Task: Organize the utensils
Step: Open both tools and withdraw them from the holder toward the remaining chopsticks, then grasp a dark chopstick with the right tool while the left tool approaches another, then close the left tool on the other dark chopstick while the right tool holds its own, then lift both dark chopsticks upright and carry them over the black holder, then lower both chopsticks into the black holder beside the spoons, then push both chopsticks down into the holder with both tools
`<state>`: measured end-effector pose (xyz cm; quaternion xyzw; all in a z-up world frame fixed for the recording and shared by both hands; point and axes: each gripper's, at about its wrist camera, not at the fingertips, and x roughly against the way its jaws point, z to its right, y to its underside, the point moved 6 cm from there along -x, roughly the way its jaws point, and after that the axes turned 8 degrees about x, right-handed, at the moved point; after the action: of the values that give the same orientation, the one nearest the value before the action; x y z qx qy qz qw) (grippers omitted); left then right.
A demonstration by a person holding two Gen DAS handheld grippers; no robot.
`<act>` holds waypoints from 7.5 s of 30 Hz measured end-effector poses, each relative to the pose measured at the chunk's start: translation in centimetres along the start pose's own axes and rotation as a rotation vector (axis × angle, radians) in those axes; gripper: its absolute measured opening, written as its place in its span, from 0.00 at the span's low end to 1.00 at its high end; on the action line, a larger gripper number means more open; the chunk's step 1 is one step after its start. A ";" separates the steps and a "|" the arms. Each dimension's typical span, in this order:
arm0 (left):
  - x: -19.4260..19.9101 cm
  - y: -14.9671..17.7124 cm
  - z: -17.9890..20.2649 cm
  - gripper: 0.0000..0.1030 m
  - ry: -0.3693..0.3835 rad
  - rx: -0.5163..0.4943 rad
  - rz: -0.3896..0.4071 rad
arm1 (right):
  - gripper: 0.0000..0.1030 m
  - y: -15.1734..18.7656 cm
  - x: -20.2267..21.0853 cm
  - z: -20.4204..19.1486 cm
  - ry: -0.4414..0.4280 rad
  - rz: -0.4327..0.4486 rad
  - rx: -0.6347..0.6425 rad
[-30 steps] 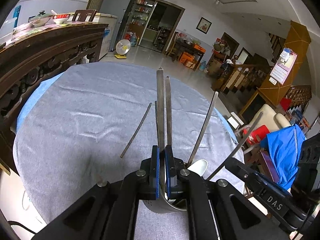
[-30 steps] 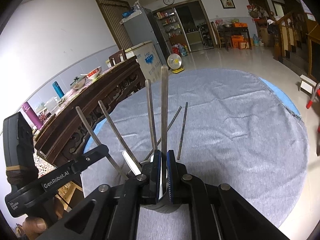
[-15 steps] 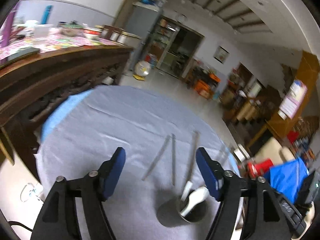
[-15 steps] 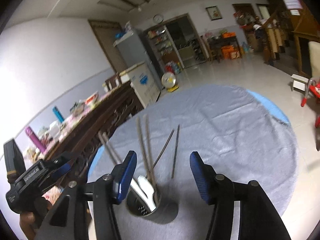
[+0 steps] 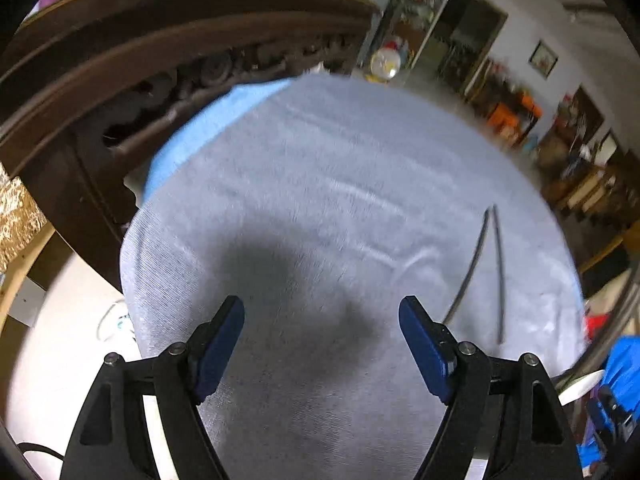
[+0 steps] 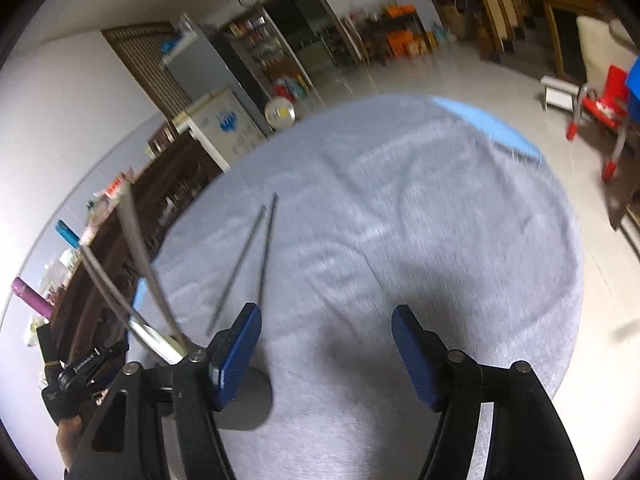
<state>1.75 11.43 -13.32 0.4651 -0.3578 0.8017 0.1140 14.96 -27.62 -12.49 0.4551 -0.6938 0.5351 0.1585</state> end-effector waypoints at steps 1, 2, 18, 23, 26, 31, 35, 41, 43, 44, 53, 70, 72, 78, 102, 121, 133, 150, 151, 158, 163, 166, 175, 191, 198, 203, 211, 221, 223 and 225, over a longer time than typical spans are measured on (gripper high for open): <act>-0.8 0.2 0.2 0.78 -0.012 -0.026 -0.027 | 0.69 0.2 -0.6 0.3 0.001 -0.022 -0.007; -1.4 0.4 0.4 0.78 -0.019 -0.048 -0.046 | 0.69 0.6 -1.3 0.8 0.008 -0.053 -0.010; -6.2 1.2 2.4 0.78 -0.075 -0.149 -0.152 | 0.69 -6.2 -10.5 -0.5 -0.042 -0.388 0.145; -6.8 0.8 2.8 0.78 -0.100 -0.186 -0.138 | 0.69 -8.3 -15.2 -3.2 -0.026 -0.478 0.212; -7.1 0.7 3.0 0.78 -0.111 -0.199 -0.133 | 0.68 -9.2 -17.4 -5.2 -0.010 -0.512 0.281; -7.7 0.2 3.8 0.78 -0.099 -0.221 -0.146 | 0.49 -10.7 -21.4 -9.0 0.007 -0.560 0.363; -8.2 -1.1 5.1 0.78 -0.088 -0.260 -0.145 | 0.42 -11.2 -23.9 -10.6 0.033 -0.590 0.393; -9.1 -3.1 7.2 0.78 -0.071 -0.298 -0.154 | 0.09 -11.4 -25.8 -11.5 0.089 -0.615 0.459; -9.7 -3.9 8.3 0.78 -0.059 -0.330 -0.173 | 0.08 -11.1 -25.5 -11.4 0.094 -0.638 0.499; -10.0 -4.3 9.3 0.78 -0.052 -0.359 -0.187 | 0.07 -11.0 -25.2 -11.0 0.113 -0.637 0.518; -13.2 -6.6 17.9 0.78 0.016 -0.540 -0.432 | 0.07 -8.7 -20.2 -3.6 0.207 -0.770 0.607; -19.2 -2.8 26.7 0.30 -0.154 -0.784 -0.672 | 0.10 -8.1 -17.6 -0.3 0.137 -0.780 0.531; -19.4 -2.5 26.8 0.30 -0.166 -0.796 -0.699 | 0.10 -8.2 -17.7 -0.1 0.126 -0.802 0.512; -20.9 -2.6 27.7 0.39 -0.189 -0.780 -0.743 | 0.18 -10.4 -19.9 0.4 0.140 -0.833 0.481; -21.0 -1.0 28.1 0.06 -0.216 -0.860 -0.812 | 0.08 -11.2 -23.2 -2.4 0.239 -0.993 0.603; -11.3 -6.7 13.5 0.05 0.079 -0.345 -0.387 | 0.07 -11.7 -10.4 3.1 0.009 -0.413 0.107; -0.8 -4.2 9.0 0.05 0.216 -0.150 -0.028 | 0.07 -7.6 -0.7 4.0 -0.053 -0.020 -0.121; 5.8 -5.7 8.4 0.05 0.377 0.013 0.098 | 0.07 -8.6 7.4 -0.1 -0.109 0.207 -0.135; 6.1 -5.6 8.4 0.05 0.381 0.015 0.104 | 0.07 -8.5 7.6 -0.3 -0.114 0.210 -0.137; 7.9 -5.3 8.5 0.05 0.427 0.058 0.144 | 0.07 -8.5 8.8 -1.1 -0.143 0.250 -0.135; 9.9 -5.5 8.8 0.05 0.470 0.086 0.195 | 0.07 -9.0 10.0 -2.5 -0.169 0.288 -0.122; 10.8 -5.2 9.3 0.05 0.499 0.096 0.217 | 0.07 -9.2 10.4 -3.8 -0.186 0.310 -0.106; 10.5 -2.9 12.2 0.05 0.524 0.050 0.242 | 0.07 -8.3 8.5 -8.0 -0.187 0.312 -0.017; 7.3 0.4 13.7 0.05 0.460 -0.057 0.229 | 0.07 -5.1 4.3 -10.4 -0.130 0.226 0.100; 6.6 1.1 13.7 0.05 0.446 -0.076 0.213 | 0.07 -4.0 3.5 -10.8 -0.116 0.199 0.132; 6.1 1.6 13.7 0.05 0.441 -0.086 0.199 | 0.07 -3.3 3.2 -11.2 -0.106 0.189 0.158; 6.0 2.7 13.7 0.05 0.440 -0.106 0.183 | 0.07 -2.5 3.1 -11.7 -0.098 0.178 0.191; 5.8 3.7 13.6 0.05 0.435 -0.129 0.152 | 0.07 -1.7 2.9 -11.6 -0.095 0.165 0.202; 5.8 3.9 13.7 0.05 0.432 -0.135 0.147 | 0.07 -1.5 2.9 -11.7 -0.095 0.166 0.206; 5.7 4.0 13.7 0.05 0.428 -0.140 0.144 | 0.07 -1.5 2.9 -11.7 -0.093 0.168 0.212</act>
<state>5.69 -1.58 -6.20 0.2490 -0.4123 0.8613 0.1619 11.41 -18.59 -5.10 0.4339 -0.6757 0.5951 0.0317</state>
